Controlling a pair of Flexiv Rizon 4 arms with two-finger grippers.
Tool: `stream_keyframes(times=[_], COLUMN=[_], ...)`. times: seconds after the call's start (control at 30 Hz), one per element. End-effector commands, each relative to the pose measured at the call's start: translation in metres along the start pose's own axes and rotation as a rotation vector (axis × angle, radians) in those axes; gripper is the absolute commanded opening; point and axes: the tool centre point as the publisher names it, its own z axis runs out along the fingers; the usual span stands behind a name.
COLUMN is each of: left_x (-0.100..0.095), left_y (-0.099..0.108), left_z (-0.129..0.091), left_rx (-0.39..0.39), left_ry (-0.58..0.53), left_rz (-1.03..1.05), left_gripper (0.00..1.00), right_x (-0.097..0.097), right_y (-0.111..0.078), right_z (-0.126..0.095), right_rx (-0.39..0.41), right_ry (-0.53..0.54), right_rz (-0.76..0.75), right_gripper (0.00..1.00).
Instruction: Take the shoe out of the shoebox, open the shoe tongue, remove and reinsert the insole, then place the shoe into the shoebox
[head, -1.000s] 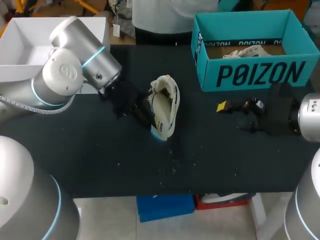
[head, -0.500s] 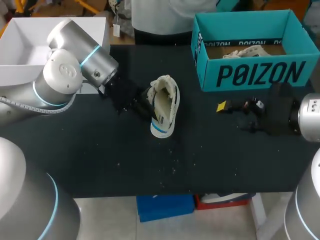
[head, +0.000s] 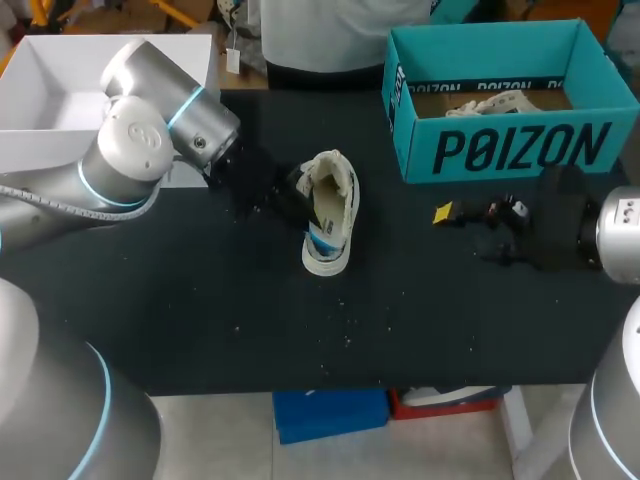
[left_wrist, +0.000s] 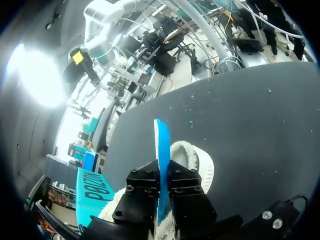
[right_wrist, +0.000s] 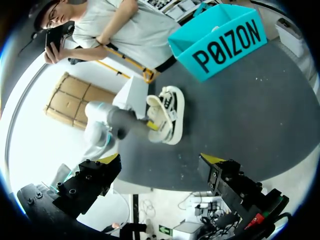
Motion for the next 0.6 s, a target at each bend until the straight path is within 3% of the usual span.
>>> stream_keyframes(times=[0.03, 0.6], left_x=[0.001, 0.004], left_y=[0.009, 0.026], left_z=[0.003, 0.003], left_rx=[-0.005, -0.166], left_ry=[0.001, 0.073], left_rz=[0.001, 0.002], left_gripper=[0.00, 0.00], right_x=[0.000, 0.000], right_y=[0.000, 0.000], right_z=[-0.002, -0.002], right_rx=[0.002, 0.002], right_ry=[0.002, 0.002], right_rz=[0.000, 0.000], right_gripper=[1.00, 1.00])
